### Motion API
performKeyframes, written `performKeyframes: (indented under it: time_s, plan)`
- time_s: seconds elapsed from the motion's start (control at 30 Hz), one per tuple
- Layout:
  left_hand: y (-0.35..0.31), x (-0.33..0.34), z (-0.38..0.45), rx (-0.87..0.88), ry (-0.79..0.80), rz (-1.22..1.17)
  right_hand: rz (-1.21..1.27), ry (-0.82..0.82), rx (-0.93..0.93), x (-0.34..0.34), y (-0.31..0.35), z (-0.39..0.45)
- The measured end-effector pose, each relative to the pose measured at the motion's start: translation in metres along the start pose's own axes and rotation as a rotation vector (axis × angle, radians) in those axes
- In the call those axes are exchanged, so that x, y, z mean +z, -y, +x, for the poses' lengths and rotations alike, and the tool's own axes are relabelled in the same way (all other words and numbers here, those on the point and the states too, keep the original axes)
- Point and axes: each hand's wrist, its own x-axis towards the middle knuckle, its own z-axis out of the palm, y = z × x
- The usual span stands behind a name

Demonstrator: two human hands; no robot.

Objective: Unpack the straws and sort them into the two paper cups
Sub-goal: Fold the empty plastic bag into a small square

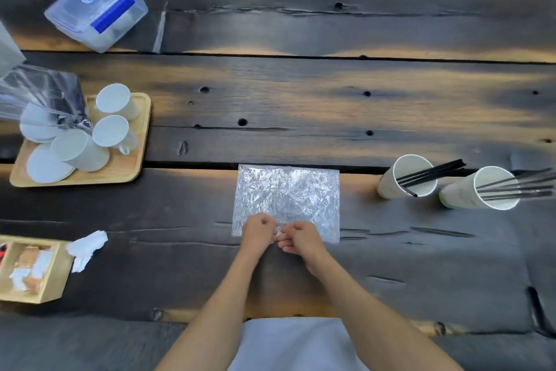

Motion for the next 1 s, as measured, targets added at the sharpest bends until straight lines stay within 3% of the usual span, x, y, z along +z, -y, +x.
performKeyframes:
  time_s: [0.17, 0.37, 0.43, 0.53, 0.6, 0.67, 0.8, 1.0]
  plan:
    - [-0.005, -0.043, 0.001, -0.300, -0.144, -0.365, 0.161, -0.163, 0.107, -0.051, 0.005, 0.002]
    - [0.000, -0.059, -0.001, -0.360, -0.144, -0.462, 0.274, -0.301, 0.185, -0.090, 0.002, -0.001]
    - [-0.004, -0.052, -0.004, -0.267, -0.166, -0.238, 0.217, -0.414, 0.144, -0.089, 0.006, -0.001]
    - [-0.007, -0.035, -0.003, 0.150, -0.287, 0.471, -0.058, -0.694, 0.002, -0.090, 0.018, 0.005]
    - [-0.013, -0.023, 0.004, 0.511, -0.306, 0.724, -0.201, -0.744, -0.031, -0.088, 0.033, 0.008]
    - [-0.023, -0.011, 0.019, 0.693, -0.198, 0.940, -0.274, -0.698, -0.040, -0.084, 0.050, 0.014]
    - [-0.040, -0.006, 0.046, 0.595, 0.022, 1.161, -0.397, -0.611, -0.045, -0.080, 0.065, 0.027]
    - [-0.046, -0.005, 0.055, 0.490, 0.117, 1.193, -0.375, -0.528, 0.013, -0.083, 0.065, 0.036]
